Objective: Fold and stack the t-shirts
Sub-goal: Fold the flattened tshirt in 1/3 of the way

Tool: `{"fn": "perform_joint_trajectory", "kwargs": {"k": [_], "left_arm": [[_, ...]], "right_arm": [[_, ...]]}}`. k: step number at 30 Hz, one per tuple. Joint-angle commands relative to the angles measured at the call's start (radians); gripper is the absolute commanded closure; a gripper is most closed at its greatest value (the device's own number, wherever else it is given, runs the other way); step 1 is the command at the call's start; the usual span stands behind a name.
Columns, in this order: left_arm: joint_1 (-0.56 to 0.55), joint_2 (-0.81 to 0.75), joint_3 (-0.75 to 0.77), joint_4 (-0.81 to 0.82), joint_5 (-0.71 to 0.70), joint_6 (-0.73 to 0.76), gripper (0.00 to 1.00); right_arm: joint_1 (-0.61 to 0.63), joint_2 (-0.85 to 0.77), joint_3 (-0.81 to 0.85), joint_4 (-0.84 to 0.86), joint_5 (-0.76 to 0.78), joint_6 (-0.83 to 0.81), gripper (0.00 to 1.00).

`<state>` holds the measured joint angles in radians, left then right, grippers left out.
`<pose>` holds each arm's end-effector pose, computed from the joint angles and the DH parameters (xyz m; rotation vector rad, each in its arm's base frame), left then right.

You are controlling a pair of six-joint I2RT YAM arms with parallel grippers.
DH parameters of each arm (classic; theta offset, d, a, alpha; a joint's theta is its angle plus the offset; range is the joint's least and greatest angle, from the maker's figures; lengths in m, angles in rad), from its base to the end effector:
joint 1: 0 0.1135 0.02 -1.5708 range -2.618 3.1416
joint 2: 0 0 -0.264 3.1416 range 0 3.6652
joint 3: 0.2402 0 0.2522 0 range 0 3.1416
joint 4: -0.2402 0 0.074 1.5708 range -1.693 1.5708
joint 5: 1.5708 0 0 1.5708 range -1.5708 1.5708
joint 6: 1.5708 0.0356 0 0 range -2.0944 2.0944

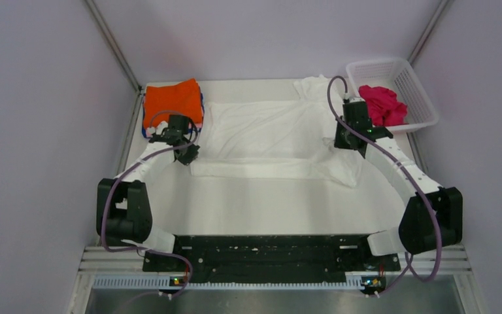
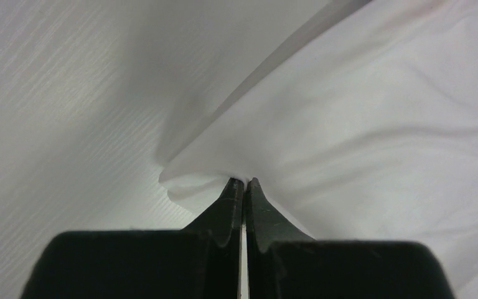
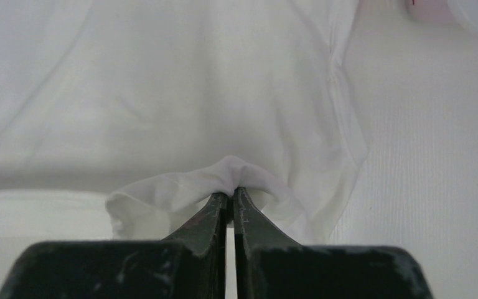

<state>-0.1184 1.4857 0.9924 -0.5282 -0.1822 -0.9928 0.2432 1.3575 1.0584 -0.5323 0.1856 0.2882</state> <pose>0.2973 -0.0289 0.2204 -1.1506 2.3054 -0.1829 0.2824 0.0633 0.2761 0.1395 2.3797 0.0285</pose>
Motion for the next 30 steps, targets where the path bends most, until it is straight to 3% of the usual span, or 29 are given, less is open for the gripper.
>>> {"fn": "perform_joint_trajectory", "kwargs": {"k": [1, 8, 10, 11, 12, 14, 16, 17, 18, 22, 26, 30], "left_arm": [[0.009, 0.042, 0.071, 0.047, -0.059, 0.025, 1.0], [0.014, 0.167, 0.127, 0.141, 0.01, 0.113, 1.0], [0.017, 0.209, 0.165, 0.104, -0.037, 0.113, 1.0], [0.021, 0.22, 0.178, 0.086, -0.049, 0.112, 0.93], [0.025, 0.223, 0.187, 0.077, -0.053, 0.113, 0.77], [0.031, 0.211, 0.188, 0.074, -0.058, 0.121, 0.62], [0.031, 0.186, 0.192, 0.071, -0.063, 0.128, 0.45], [0.031, 0.173, 0.201, 0.066, -0.059, 0.14, 0.28], [0.031, 0.164, 0.216, 0.055, -0.049, 0.154, 0.05], [0.028, 0.134, 0.263, -0.004, 0.015, 0.17, 0.01], [0.004, 0.084, 0.209, 0.052, 0.143, 0.202, 0.01], [-0.035, 0.073, 0.133, 0.15, 0.316, 0.219, 0.01]], "right_arm": [[-0.027, 0.094, 0.111, 0.083, -0.056, -0.135, 1.0], [-0.036, 0.34, 0.246, 0.161, -0.097, -0.342, 1.0], [-0.038, 0.425, 0.306, 0.193, -0.119, -0.416, 0.97], [-0.038, 0.472, 0.344, 0.198, -0.119, -0.442, 0.91], [-0.038, 0.518, 0.393, 0.192, -0.115, -0.462, 0.82], [-0.04, 0.59, 0.491, 0.173, -0.087, -0.469, 0.76], [-0.039, 0.634, 0.58, 0.132, -0.064, -0.45, 0.6], [-0.04, 0.64, 0.612, 0.113, -0.053, -0.429, 0.54], [-0.04, 0.633, 0.618, 0.11, -0.037, -0.399, 0.47], [-0.039, 0.486, 0.478, 0.134, 0.03, -0.225, 0.06], [-0.039, 0.303, 0.231, 0.164, -0.044, -0.045, 0.01], [-0.038, 0.192, 0.024, 0.247, -0.27, 0.04, 0.01]]}}
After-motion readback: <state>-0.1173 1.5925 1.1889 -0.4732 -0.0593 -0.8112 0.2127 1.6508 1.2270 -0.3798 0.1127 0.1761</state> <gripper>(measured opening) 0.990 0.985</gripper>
